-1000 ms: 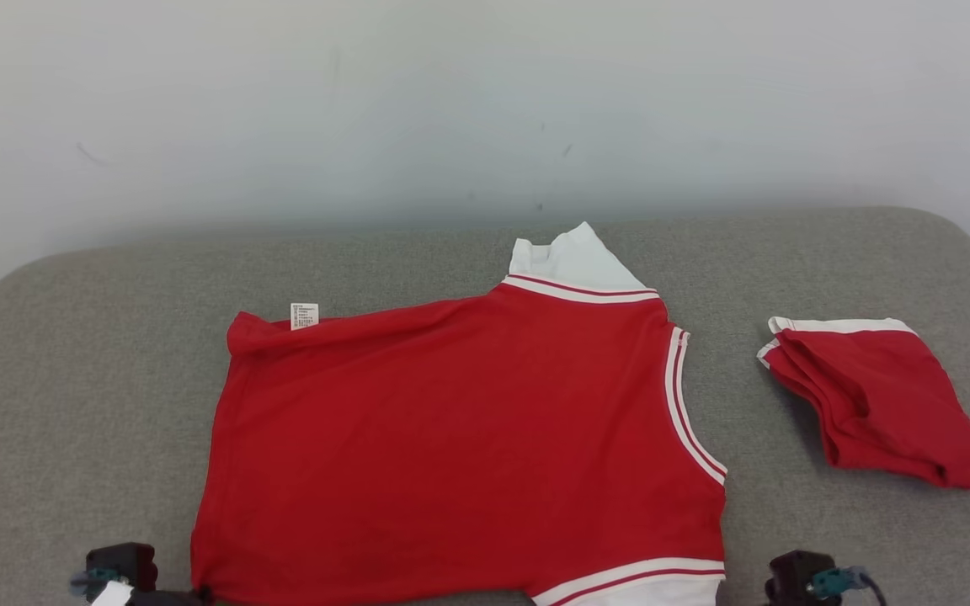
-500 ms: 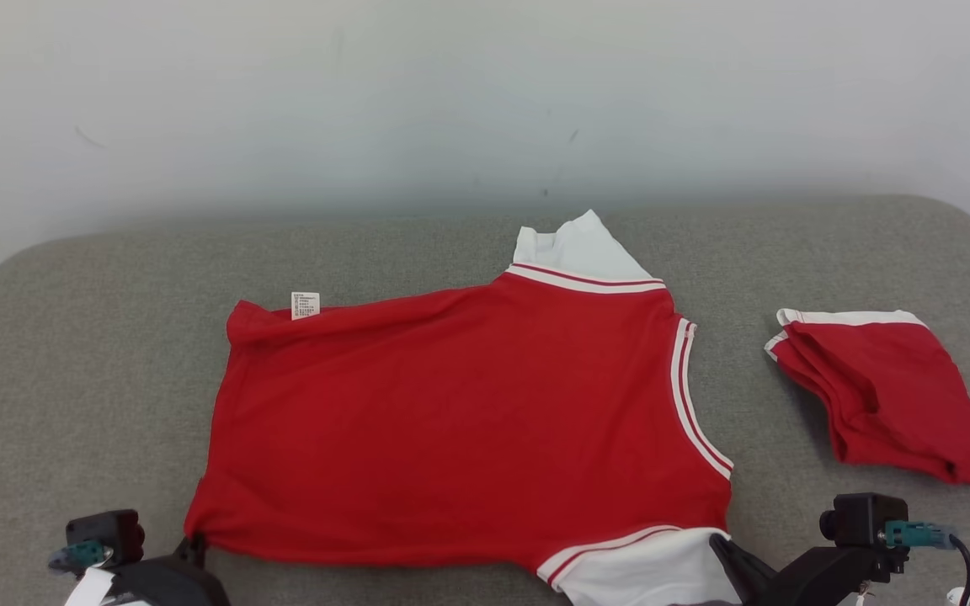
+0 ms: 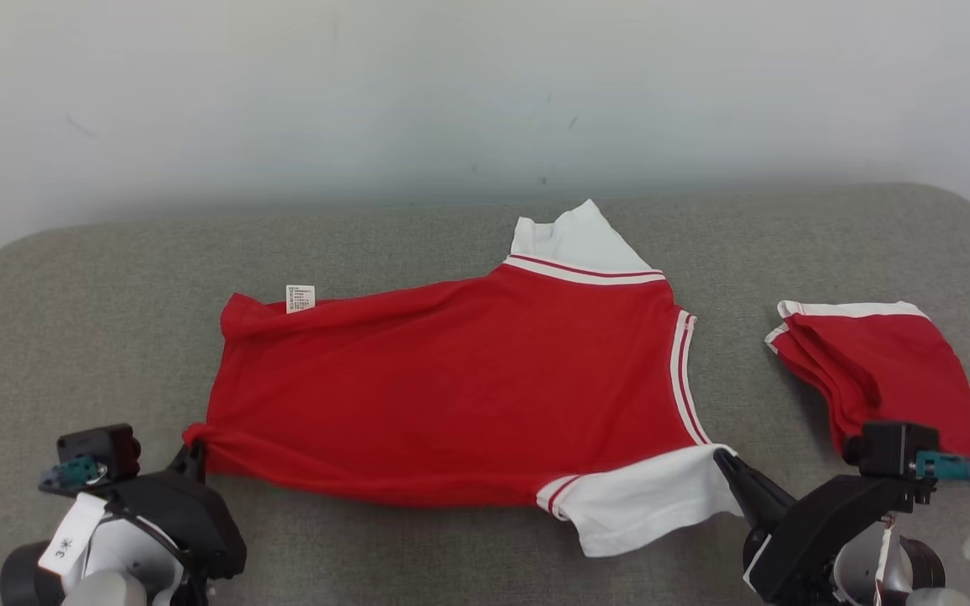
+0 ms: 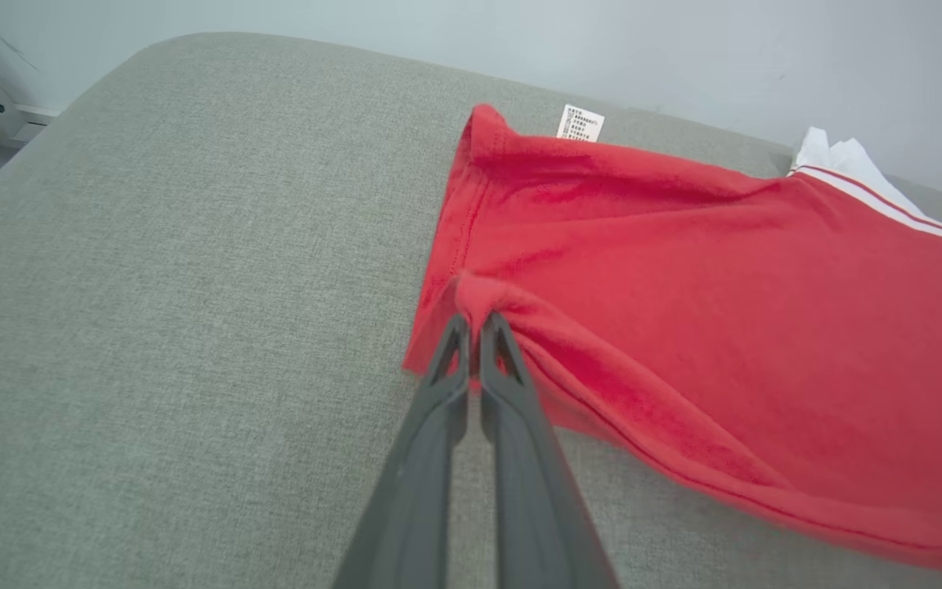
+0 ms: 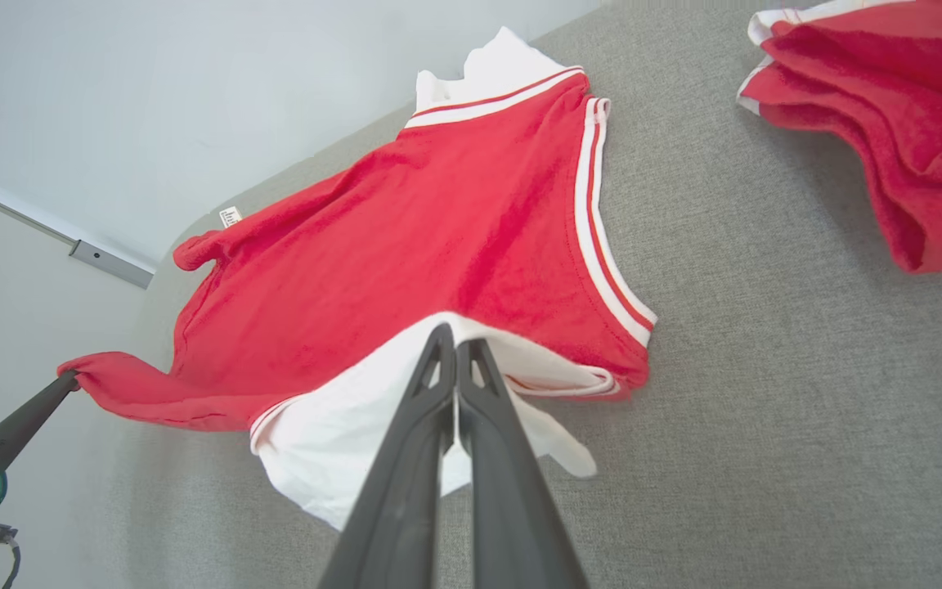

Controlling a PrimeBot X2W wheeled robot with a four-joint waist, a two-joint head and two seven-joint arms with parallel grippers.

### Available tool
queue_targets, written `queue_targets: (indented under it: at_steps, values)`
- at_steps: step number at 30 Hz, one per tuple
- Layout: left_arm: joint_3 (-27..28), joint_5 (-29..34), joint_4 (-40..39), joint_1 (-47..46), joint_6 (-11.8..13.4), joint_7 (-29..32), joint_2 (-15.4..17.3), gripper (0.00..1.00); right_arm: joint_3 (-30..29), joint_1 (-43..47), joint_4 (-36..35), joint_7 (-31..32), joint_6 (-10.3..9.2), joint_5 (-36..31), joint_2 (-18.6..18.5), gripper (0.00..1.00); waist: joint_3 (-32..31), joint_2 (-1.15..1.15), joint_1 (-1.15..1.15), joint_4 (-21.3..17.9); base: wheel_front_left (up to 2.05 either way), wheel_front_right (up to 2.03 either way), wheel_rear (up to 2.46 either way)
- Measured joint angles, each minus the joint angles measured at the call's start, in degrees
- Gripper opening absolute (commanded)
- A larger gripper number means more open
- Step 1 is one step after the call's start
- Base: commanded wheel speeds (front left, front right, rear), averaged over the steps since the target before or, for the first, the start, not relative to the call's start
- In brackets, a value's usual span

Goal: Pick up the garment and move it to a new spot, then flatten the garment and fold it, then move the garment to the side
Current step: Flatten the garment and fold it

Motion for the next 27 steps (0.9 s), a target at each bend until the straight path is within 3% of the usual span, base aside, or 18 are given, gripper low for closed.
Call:
queue_targets:
  at_steps: [14,27]
  values:
    - [0.33,1.99,4.13,-3.00,0.45,2.08,-0.30,0.00,-0.44,-8.92,7.91,4.21,-0.32,2.22,0.16,0.00,1.42,0.00,0.00,-2.31,0.00,0.00,0.00]
    - [1.11,3.61,8.02,-9.69,0.94,3.67,-1.93,0.00,-1.66,-20.74,17.56,8.44,-0.83,3.85,-0.56,0.00,5.88,0.00,0.00,-1.52,0.00,0.00,0.00]
